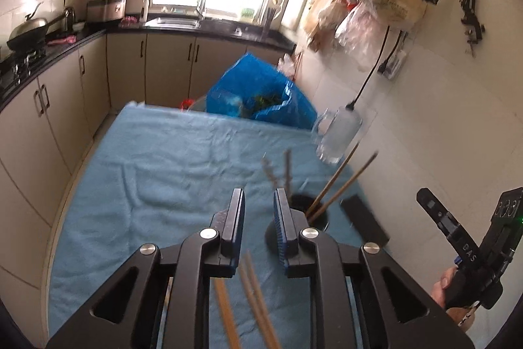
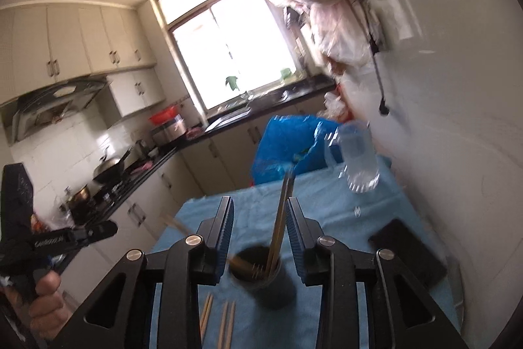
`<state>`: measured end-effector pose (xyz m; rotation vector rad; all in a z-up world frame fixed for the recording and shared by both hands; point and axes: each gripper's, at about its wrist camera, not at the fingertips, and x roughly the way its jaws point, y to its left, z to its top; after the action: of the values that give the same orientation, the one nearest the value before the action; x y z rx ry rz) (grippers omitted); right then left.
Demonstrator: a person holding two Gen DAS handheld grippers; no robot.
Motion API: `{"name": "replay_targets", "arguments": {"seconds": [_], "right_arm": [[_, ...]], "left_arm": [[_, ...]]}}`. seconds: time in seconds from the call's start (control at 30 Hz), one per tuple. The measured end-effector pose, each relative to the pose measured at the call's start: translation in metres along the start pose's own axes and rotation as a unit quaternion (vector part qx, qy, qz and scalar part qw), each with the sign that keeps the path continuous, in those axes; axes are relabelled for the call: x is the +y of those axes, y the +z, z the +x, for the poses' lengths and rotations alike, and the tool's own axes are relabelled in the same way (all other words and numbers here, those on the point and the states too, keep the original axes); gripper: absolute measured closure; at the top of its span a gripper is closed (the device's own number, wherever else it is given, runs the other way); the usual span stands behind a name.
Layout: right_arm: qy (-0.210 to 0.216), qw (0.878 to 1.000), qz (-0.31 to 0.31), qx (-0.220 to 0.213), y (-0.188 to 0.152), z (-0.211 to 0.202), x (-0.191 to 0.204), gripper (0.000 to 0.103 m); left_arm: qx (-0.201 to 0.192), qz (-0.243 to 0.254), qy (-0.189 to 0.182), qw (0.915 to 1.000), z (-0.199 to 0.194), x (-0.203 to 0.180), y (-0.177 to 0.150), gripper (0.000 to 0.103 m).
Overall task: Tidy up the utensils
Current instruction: 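Return both tools to the chopsticks and grasp one with the left tool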
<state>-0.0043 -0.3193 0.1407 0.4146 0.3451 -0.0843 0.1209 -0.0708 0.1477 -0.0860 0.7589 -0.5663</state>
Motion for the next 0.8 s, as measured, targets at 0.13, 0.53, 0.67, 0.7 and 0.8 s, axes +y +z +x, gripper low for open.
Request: {"name": "replay_targets", "arguments": {"seconds": [0.13,0.53,0.67,0.7,0.8], "right_arm": [[0.012,0.998,-0.012,0.055,-0.037,0.008,0.006,0.067],[0.015,0.986,0.015,0.166,-0.096,0.051,0.000,0.067],[0.014,0.985,0.012,0.170,-0.102,0.053,0.001,0.067],[0.015,0.985,0.013,0.171,-0.102,0.054,0.000,0.067],[0.017,0.984,0.015,0.175,-0.105,0.056,0.001,0.067]], "left_arm": [[0.064,-0.019,0.016,0.9977,0.032,0.023,-0.033,0.086],[0.235,-0.086,0.051,0.9668,0.167,0.080,-0.083,0.086],[0.240,-0.073,0.056,0.9665,0.174,0.073,-0.085,0.086],[0.241,-0.071,0.059,0.9661,0.177,0.072,-0.085,0.086],[0.243,-0.062,0.066,0.9657,0.181,0.066,-0.086,0.086]]}}
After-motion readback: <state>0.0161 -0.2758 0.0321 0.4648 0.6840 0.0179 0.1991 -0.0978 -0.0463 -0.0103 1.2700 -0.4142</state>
